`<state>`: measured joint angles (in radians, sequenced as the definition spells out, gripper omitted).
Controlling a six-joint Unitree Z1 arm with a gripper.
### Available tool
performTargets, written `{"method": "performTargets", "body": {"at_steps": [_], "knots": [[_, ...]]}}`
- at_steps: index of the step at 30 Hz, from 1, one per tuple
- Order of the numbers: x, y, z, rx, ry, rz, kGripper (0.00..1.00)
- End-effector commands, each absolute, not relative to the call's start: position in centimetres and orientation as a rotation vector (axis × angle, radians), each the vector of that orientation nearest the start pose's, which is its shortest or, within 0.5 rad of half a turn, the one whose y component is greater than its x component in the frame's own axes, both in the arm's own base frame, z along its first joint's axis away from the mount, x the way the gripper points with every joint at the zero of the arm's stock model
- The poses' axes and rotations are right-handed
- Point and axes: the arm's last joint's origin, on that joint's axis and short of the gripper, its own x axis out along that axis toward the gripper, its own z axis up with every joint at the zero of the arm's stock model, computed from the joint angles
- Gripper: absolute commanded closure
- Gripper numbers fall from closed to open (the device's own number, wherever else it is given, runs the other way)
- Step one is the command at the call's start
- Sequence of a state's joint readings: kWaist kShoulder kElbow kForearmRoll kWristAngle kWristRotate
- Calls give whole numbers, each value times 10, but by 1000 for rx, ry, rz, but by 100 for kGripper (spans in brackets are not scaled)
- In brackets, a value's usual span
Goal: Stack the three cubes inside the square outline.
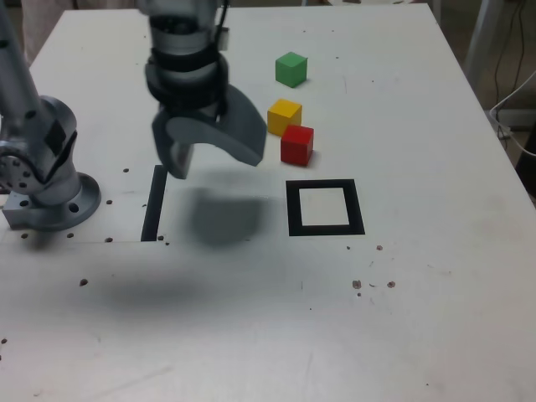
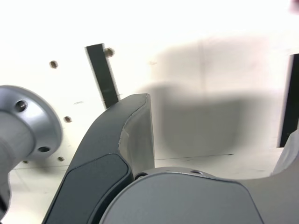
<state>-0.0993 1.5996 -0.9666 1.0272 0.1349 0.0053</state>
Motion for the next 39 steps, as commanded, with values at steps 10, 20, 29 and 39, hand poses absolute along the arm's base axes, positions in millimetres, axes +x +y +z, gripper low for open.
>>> {"method": "performTargets", "body": {"at_steps": [10,20,29,39], "knots": [[254,15,243,194,1672,42,1],[279,37,235,204,1681,19,1],[296,49,232,235,1691,-32,2],[312,63,226,241,1709,-68,7]]}}
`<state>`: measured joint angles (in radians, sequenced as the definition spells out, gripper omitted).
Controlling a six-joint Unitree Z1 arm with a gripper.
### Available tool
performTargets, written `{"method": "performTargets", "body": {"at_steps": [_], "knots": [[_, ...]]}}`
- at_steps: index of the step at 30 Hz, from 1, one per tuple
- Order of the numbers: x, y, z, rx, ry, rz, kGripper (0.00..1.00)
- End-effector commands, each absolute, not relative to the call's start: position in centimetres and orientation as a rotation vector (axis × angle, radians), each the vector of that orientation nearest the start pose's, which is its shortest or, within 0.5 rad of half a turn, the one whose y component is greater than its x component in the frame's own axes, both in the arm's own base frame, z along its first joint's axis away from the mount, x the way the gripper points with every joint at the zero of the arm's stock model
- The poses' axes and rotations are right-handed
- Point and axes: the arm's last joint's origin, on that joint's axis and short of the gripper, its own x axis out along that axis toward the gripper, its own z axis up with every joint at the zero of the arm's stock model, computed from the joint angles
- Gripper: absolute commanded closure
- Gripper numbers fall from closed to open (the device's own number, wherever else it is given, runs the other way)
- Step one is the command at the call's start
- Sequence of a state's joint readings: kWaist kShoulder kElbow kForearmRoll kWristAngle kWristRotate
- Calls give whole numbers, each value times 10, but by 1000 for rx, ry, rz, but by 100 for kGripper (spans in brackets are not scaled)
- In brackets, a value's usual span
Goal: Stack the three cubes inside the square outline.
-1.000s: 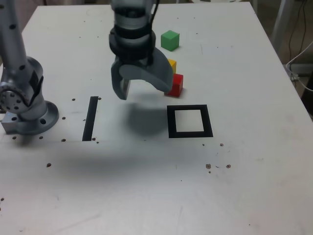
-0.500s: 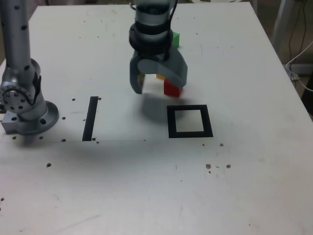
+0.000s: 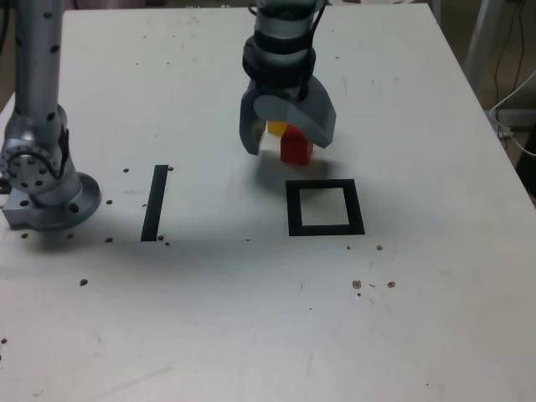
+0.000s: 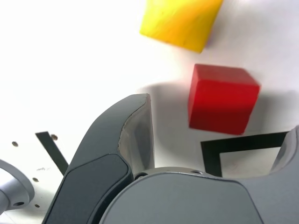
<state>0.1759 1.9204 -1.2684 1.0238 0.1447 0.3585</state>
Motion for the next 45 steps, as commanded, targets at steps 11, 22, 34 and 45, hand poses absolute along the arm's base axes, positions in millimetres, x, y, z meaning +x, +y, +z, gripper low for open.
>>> {"method": "performTargets", "body": {"at_steps": [11,22,34,45], "knots": [[328,67,208,239,1748,-88,16],[334,69,204,251,1756,-61,56],[332,69,207,256,1754,-55,70],[329,52,227,256,1707,-42,70]]}}
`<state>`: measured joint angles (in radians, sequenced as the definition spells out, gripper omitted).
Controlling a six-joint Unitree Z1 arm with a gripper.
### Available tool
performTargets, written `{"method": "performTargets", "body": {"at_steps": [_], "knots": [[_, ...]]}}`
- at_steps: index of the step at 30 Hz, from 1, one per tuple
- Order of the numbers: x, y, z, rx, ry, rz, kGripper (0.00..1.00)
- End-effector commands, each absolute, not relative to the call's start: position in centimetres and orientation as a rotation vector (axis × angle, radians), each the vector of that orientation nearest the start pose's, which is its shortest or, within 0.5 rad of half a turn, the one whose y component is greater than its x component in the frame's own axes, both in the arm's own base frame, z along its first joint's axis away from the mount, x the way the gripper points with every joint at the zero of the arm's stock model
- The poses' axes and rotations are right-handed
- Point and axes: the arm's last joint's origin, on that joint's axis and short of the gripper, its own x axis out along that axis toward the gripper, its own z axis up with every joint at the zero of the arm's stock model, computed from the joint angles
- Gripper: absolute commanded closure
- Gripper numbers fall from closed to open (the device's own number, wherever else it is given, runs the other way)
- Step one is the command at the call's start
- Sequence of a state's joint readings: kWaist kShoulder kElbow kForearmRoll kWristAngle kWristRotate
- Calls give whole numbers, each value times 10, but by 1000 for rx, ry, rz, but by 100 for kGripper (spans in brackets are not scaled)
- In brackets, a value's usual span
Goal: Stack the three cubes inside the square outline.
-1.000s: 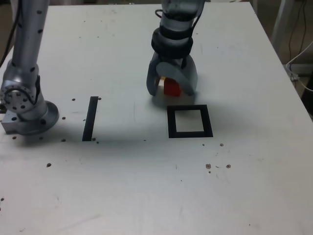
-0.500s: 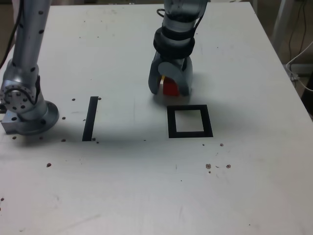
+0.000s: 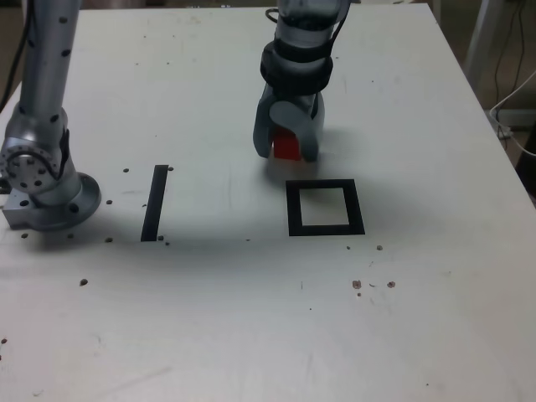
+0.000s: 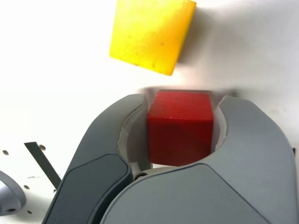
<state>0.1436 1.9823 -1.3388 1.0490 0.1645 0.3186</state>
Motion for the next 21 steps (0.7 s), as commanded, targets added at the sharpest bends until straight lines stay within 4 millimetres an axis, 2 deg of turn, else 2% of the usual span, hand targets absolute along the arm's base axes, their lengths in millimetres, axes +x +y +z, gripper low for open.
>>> {"method": "performTargets", "body": {"at_steps": [1,13,21], "knots": [[329,48,229,254,1703,-40,70],[333,-9,241,128,1691,-1,70],[349,-25,239,62,1722,58,70]]}}
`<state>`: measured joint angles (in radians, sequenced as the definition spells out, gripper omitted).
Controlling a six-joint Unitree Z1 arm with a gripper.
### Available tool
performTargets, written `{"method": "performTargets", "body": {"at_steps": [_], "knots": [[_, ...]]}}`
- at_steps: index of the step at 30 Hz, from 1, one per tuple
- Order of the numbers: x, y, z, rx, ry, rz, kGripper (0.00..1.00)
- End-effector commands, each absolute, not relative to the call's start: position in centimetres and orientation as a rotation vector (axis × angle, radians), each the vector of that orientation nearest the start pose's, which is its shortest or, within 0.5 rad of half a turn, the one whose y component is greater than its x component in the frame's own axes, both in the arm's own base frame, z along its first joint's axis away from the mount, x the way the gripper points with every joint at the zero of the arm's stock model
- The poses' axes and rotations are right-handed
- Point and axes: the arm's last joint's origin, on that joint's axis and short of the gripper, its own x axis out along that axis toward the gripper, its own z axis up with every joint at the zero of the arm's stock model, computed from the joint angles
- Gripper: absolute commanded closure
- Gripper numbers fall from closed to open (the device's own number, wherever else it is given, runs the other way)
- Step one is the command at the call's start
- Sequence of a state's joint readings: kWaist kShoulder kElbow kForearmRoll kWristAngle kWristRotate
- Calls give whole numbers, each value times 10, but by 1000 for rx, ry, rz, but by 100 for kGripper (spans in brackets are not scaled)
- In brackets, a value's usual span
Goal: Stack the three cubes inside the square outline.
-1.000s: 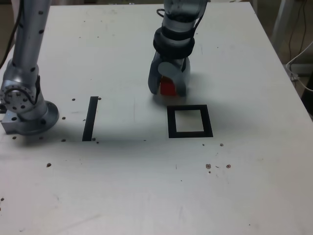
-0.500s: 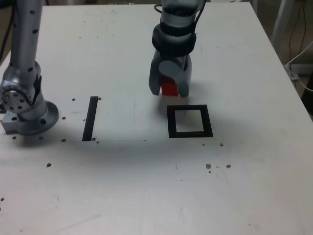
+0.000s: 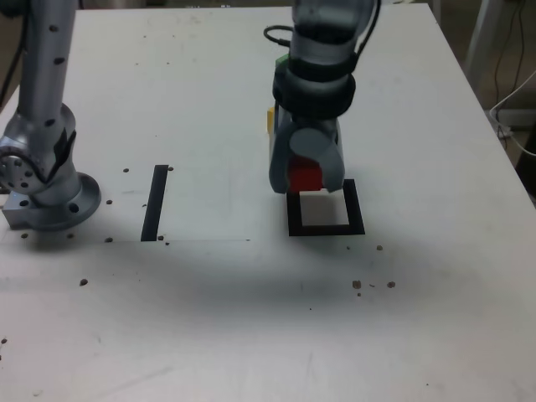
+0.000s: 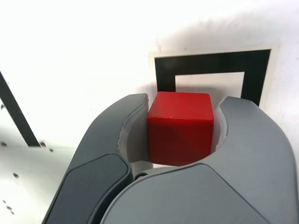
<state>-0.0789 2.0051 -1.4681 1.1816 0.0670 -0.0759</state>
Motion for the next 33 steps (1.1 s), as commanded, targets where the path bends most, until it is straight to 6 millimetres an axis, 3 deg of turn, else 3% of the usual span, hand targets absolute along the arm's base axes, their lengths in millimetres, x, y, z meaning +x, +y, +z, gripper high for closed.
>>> {"method": "performTargets", "body": {"at_steps": [1,17,33], "knots": [[350,-25,238,55,1728,59,70],[367,-48,224,31,1752,17,70],[376,-35,211,22,1757,40,70]]}}
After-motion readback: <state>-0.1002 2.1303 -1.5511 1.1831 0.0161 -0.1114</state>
